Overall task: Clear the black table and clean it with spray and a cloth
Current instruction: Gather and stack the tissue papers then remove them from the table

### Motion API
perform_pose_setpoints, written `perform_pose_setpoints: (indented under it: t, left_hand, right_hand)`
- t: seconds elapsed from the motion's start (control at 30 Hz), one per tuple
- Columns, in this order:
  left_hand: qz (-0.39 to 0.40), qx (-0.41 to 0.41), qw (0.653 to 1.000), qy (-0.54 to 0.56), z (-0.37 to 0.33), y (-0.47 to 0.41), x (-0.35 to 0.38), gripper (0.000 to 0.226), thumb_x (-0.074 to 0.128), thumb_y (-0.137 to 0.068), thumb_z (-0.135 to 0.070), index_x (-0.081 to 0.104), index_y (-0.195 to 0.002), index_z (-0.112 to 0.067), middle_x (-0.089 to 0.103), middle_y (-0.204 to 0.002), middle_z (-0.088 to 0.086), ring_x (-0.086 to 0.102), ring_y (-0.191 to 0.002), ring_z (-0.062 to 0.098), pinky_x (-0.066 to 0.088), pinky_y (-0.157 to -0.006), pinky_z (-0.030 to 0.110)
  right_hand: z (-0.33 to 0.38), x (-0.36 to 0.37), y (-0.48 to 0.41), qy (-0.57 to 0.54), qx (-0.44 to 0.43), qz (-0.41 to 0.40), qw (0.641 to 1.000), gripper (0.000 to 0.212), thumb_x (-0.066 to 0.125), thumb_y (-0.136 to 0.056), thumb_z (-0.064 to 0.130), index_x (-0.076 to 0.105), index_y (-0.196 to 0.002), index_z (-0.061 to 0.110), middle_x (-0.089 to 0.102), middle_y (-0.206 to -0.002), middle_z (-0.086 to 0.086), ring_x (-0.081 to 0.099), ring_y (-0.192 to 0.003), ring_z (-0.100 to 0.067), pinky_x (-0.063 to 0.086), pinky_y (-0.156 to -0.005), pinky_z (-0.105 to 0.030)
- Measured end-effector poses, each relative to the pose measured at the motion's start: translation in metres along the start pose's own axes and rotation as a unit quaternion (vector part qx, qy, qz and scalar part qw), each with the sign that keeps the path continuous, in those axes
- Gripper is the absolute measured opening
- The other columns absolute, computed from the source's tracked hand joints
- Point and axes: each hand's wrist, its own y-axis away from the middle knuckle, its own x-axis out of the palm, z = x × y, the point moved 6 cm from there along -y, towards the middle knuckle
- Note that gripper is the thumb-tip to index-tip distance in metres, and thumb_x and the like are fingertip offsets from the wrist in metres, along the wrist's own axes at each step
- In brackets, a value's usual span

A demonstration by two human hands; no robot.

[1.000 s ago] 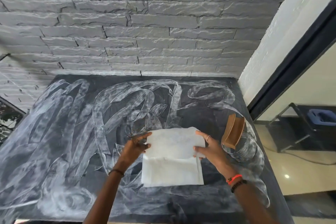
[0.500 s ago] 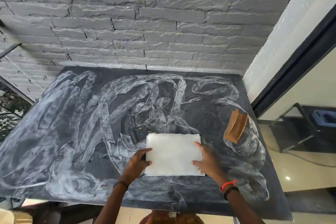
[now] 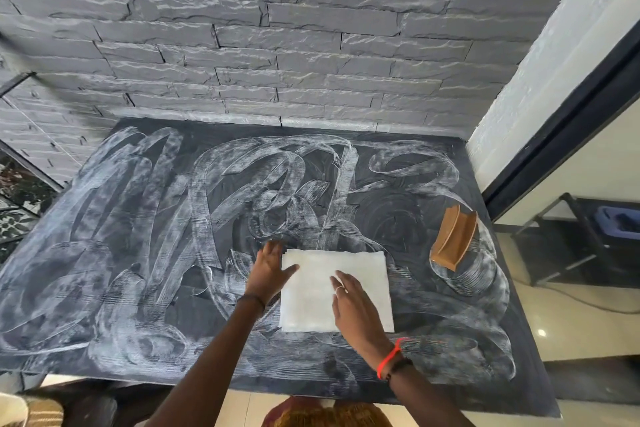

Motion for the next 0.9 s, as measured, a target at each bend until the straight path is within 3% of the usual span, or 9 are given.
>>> perform_pose_setpoints:
  t: [0.2, 0.37, 0.53, 0.6, 0.67, 0.73, 0.8, 0.9]
  left_hand:
    - [0.039, 0.033, 0.995, -0.085, -0.015, -0.015, -0.005, 0.049, 0.074, -0.078, -0.036, 0.061, -0.122, -0.021, 0.043, -0.136, 0.010, 0.039, -0.128, 0.032, 0.033, -0.108, 0.041]
    - [0.100, 0.028, 0.991, -0.080, -0.015, -0.025, -0.004, 0.039, 0.072, -0.080, -0.036, 0.065, -0.111, -0.014, 0.055, -0.127, 0.007, 0.050, -0.122, 0.028, 0.042, -0.102, 0.039]
    - [0.194, 0.016, 0.978, -0.077, -0.025, -0.033, -0.005, 0.043, 0.069, -0.085, -0.029, 0.060, -0.118, -0.003, 0.064, -0.121, 0.014, 0.059, -0.110, 0.027, 0.043, -0.091, 0.028]
    - [0.218, 0.011, 0.972, -0.085, -0.031, -0.034, -0.006, 0.046, 0.070, -0.084, -0.029, 0.058, -0.121, -0.003, 0.062, -0.124, 0.015, 0.058, -0.113, 0.028, 0.044, -0.090, 0.028]
    - [0.232, 0.010, 0.971, -0.064, -0.039, -0.036, -0.009, 0.045, 0.072, -0.083, -0.024, 0.057, -0.120, -0.003, 0.062, -0.121, 0.016, 0.064, -0.102, 0.026, 0.050, -0.077, 0.023]
    - [0.266, -0.002, 0.964, -0.017, -0.050, -0.034, -0.010, 0.037, 0.070, -0.084, -0.015, 0.052, -0.114, -0.005, 0.064, -0.108, 0.015, 0.070, -0.072, 0.014, 0.051, -0.056, 0.013]
    - [0.321, -0.038, 0.945, 0.060, -0.063, -0.027, -0.009, 0.026, 0.065, -0.087, -0.004, 0.046, -0.104, -0.006, 0.064, -0.089, 0.014, 0.066, -0.049, 0.005, 0.057, -0.058, 0.019]
    - [0.361, -0.055, 0.924, 0.115, -0.080, -0.024, -0.008, 0.019, 0.060, -0.088, 0.005, 0.046, -0.100, 0.001, 0.069, -0.058, 0.007, 0.067, -0.048, 0.008, 0.059, -0.058, 0.023]
  right_hand:
    - [0.003, 0.016, 0.000, 0.015, -0.001, 0.041, 0.999, 0.042, 0.079, -0.064, 0.015, 0.071, -0.105, 0.009, 0.068, -0.112, -0.006, 0.065, -0.104, -0.018, 0.053, -0.089, -0.028]
    - [0.001, 0.018, -0.003, 0.020, 0.016, 0.058, 0.998, 0.040, 0.078, -0.065, 0.016, 0.072, -0.104, 0.010, 0.069, -0.110, -0.005, 0.065, -0.103, -0.017, 0.053, -0.088, -0.027]
    - [0.005, 0.012, -0.008, -0.055, 0.043, 0.042, 0.997, 0.036, 0.050, -0.092, 0.017, 0.058, -0.124, 0.004, 0.055, -0.132, -0.011, 0.048, -0.127, -0.022, 0.040, -0.104, -0.029]
    - [0.011, -0.002, -0.011, -0.135, 0.092, 0.034, 0.986, 0.045, 0.045, -0.097, 0.031, 0.051, -0.130, 0.002, 0.052, -0.134, -0.011, 0.043, -0.130, -0.020, 0.035, -0.106, -0.024]
    - [0.019, -0.012, -0.015, -0.209, 0.152, 0.064, 0.964, 0.075, 0.034, -0.088, 0.060, 0.043, -0.137, 0.003, 0.049, -0.138, -0.010, 0.041, -0.131, -0.020, 0.031, -0.107, -0.022]
    - [0.027, -0.015, -0.016, -0.262, 0.202, 0.098, 0.939, 0.088, 0.043, -0.081, 0.068, 0.037, -0.141, 0.004, 0.046, -0.141, -0.011, 0.041, -0.131, -0.020, 0.033, -0.105, -0.024]
    - [0.035, -0.016, -0.016, -0.279, 0.235, 0.117, 0.924, 0.092, 0.059, -0.076, 0.066, 0.034, -0.141, 0.006, 0.048, -0.140, -0.010, 0.045, -0.129, -0.020, 0.040, -0.099, -0.026]
    - [0.042, -0.026, -0.014, -0.286, 0.260, 0.114, 0.915, 0.094, 0.066, -0.069, 0.065, 0.033, -0.139, 0.012, 0.057, -0.130, -0.006, 0.054, -0.118, -0.022, 0.047, -0.085, -0.029]
